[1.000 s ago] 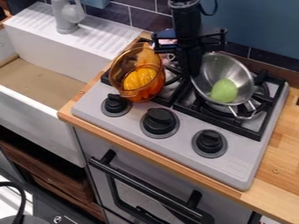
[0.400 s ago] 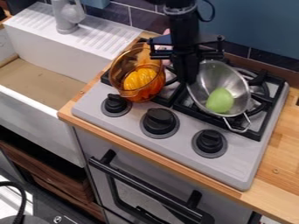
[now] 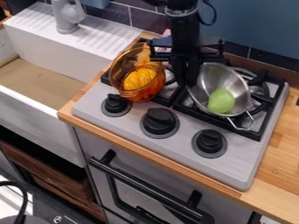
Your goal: Moved the pot to the right
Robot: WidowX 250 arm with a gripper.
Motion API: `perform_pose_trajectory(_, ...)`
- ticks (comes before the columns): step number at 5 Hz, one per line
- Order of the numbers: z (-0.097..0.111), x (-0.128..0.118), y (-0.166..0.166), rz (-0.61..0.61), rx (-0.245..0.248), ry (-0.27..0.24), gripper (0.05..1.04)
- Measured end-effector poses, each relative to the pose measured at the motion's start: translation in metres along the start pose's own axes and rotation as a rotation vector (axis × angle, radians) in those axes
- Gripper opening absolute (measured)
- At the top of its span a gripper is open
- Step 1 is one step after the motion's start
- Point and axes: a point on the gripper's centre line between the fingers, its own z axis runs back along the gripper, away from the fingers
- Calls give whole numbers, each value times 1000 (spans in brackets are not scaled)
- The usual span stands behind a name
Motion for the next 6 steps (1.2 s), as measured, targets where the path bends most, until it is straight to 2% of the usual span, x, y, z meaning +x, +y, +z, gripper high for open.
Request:
perform_pose_trajectory(1, 3, 3, 0, 17, 16, -10, 475)
perform_pose_trajectory(2, 10, 9, 0, 37, 26, -26, 766)
perform_pose_trajectory(3, 11, 8, 3, 42, 46, -16, 983)
perform_pose_trajectory(4, 19, 12, 2, 44, 46, -14, 994)
perform_pose_trajectory(5, 43, 20, 0, 71, 43, -69, 994)
perform_pose_trajectory(6, 60, 28, -3, 97, 66, -98, 994)
